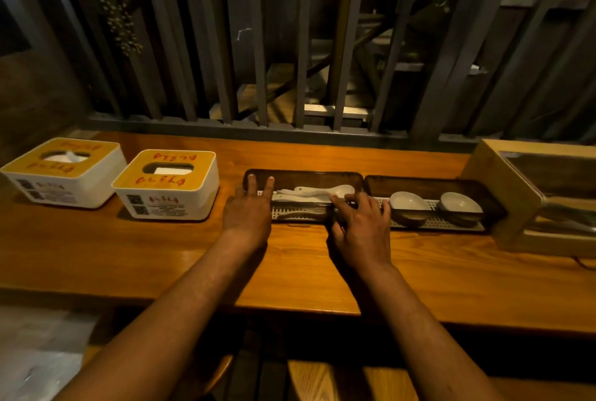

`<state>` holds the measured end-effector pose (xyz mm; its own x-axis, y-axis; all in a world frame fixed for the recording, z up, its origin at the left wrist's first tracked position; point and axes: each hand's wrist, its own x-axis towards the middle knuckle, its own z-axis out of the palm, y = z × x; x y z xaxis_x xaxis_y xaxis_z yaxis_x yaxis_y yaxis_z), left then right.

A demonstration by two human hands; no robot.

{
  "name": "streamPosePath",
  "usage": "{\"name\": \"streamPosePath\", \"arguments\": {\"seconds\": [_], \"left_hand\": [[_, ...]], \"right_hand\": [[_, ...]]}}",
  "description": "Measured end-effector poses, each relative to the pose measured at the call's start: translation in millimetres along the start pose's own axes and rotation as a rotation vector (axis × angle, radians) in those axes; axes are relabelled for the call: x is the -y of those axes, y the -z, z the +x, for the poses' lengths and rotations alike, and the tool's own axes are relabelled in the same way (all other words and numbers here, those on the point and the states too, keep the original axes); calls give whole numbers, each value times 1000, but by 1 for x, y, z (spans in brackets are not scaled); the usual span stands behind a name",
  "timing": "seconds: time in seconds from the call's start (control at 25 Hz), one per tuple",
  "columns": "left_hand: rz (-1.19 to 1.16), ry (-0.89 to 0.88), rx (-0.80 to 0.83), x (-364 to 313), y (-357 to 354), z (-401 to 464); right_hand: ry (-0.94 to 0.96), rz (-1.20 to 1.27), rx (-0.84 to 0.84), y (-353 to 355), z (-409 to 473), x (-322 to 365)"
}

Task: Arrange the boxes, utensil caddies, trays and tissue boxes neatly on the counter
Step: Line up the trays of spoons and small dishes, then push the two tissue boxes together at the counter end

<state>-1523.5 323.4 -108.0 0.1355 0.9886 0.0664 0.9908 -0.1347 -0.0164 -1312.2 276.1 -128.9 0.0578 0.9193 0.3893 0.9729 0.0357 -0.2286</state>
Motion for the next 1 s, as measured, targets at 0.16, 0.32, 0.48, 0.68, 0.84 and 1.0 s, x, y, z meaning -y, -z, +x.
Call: {"name": "streamPosePath", "arguments": {"seconds": [0.16,0.32,0.48,0.68,0.84,1.0], "left_hand": [[-110,-43,12,8,-2,-7],[-283,-64,-205,41,11,-39],[-395,95,-350,127,27,-58],[-432,212,-266,217,34,-49],[-571,164,-115,254,21,-36],[-583,59,-134,250,5,-35]], "right_hand": [[-10,18,60,6,-2,1],[-100,17,46,11,4,21],[-109,101,28,6,20,93],[154,306,75,-16,46,235],[225,127,180,-45,49,290],[138,17,108,-60,31,284]]}}
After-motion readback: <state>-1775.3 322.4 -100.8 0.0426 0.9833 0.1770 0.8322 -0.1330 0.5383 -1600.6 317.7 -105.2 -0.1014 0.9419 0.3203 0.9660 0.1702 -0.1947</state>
